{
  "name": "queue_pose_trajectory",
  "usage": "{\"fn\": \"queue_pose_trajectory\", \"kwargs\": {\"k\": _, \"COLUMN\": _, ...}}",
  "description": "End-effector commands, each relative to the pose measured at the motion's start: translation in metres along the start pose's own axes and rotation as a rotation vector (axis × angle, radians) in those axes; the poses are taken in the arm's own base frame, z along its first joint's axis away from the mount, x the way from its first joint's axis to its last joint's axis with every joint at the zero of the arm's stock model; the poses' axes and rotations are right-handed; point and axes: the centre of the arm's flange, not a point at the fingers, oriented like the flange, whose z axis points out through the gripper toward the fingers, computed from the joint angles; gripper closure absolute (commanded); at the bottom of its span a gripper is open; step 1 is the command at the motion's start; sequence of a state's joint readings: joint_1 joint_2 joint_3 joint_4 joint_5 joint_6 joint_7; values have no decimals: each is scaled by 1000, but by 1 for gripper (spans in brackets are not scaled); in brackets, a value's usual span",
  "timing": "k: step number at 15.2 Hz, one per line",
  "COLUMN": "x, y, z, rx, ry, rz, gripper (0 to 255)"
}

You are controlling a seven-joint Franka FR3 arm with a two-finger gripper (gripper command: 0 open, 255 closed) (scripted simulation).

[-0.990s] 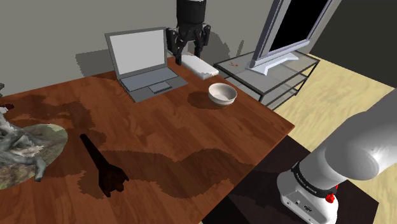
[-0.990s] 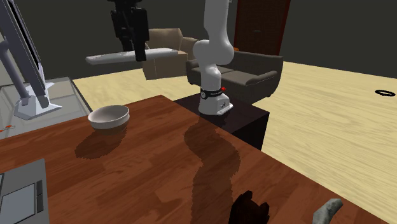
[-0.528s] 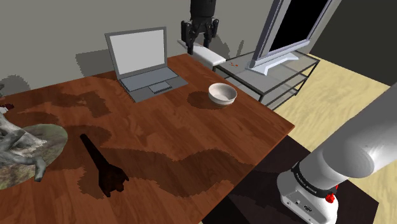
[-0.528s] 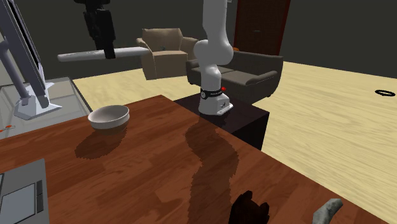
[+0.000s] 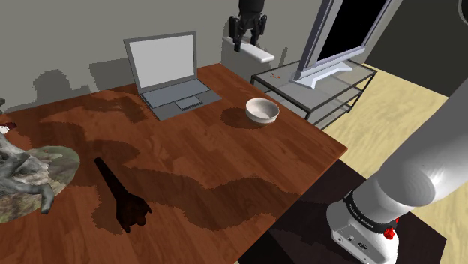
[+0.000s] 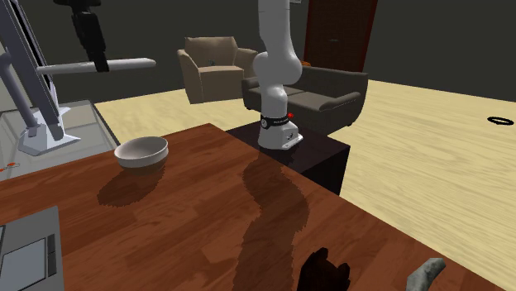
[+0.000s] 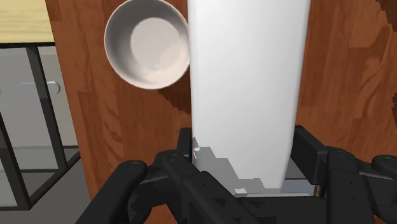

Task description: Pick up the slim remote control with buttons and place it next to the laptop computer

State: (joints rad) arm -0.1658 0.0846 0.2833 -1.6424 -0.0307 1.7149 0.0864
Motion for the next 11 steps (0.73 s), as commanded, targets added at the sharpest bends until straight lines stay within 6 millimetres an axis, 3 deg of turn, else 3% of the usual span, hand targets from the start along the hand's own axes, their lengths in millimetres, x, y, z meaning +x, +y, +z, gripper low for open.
{"fn": "queue_pose_trajectory", "kwargs": {"k": 1, "x": 13, "y": 22, "z": 2, "rx": 0, "ry": 0, "rz": -1, "gripper": 255}}
{"fn": "queue_pose_trajectory", "kwargs": {"k": 4, "x": 34, "y": 59, "z": 2, "rx": 0, "ry": 0, "rz": -1, "gripper": 255}}
{"fn": "queue_pose_trajectory", "kwargs": {"k": 11, "x": 34, "y": 59, "z": 39, "rx": 0, "ry": 0, "rz": -1, "gripper": 255}}
